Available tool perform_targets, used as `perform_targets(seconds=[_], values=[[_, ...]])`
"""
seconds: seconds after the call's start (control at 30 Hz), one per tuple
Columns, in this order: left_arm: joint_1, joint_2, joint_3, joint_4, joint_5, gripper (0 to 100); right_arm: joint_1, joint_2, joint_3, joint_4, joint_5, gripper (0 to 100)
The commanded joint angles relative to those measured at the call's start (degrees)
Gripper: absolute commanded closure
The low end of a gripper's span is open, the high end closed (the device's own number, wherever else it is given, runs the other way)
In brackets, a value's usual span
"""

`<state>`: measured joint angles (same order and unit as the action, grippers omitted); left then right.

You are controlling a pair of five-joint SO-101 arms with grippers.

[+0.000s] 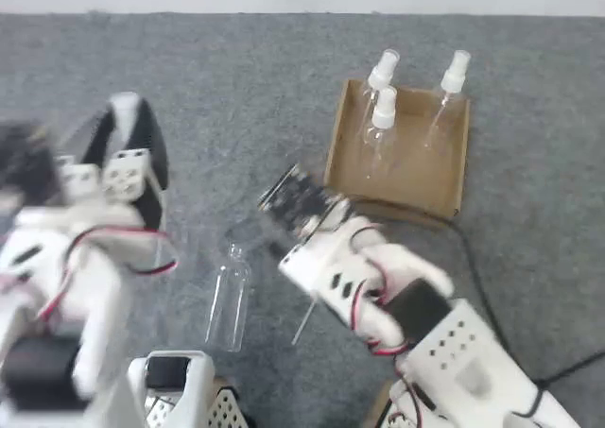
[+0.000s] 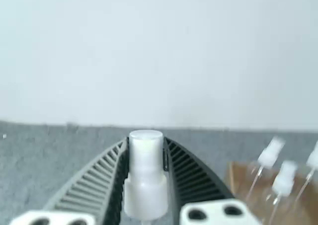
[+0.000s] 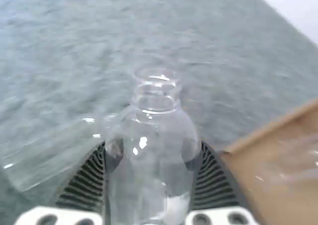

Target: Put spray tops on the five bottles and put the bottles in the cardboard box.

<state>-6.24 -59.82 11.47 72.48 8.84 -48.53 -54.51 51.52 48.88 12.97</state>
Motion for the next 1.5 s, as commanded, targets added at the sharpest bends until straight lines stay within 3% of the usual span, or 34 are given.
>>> perform_targets(seconds=[0.0,0.1,0.27,0.4,0.57,0.73,0.97,1.47], values=[[0.44,0.18,-6.46,0.79,3.6,98,-5.67,0.31,2.64,-6.81,5.1,99.3],[0.44,0.18,-6.11,-0.18,6.68,98,-8.22,0.22,5.45,-12.0,5.45,99.3],[0.53,0.18,-2.77,-3.6,12.04,98,-8.4,0.22,12.48,-25.45,-4.66,99.3],[0.88,0.18,-0.13,-7.03,15.21,98,-8.4,0.22,16.09,-30.64,-6.42,99.3],[6.15,0.18,3.74,-9.58,15.56,98,-8.66,0.22,16.44,-30.99,-6.68,99.3],[6.51,0.18,11.82,-18.37,15.56,98,-8.66,0.22,16.62,-30.81,-6.68,99.3],[6.51,0.09,17.1,-19.16,15.56,98,-8.48,0.22,16.62,-30.81,-6.68,99.3],[1.58,0.35,9.63,-19.16,13.27,98,-8.66,0.22,16.62,-29.67,-6.68,99.3]])
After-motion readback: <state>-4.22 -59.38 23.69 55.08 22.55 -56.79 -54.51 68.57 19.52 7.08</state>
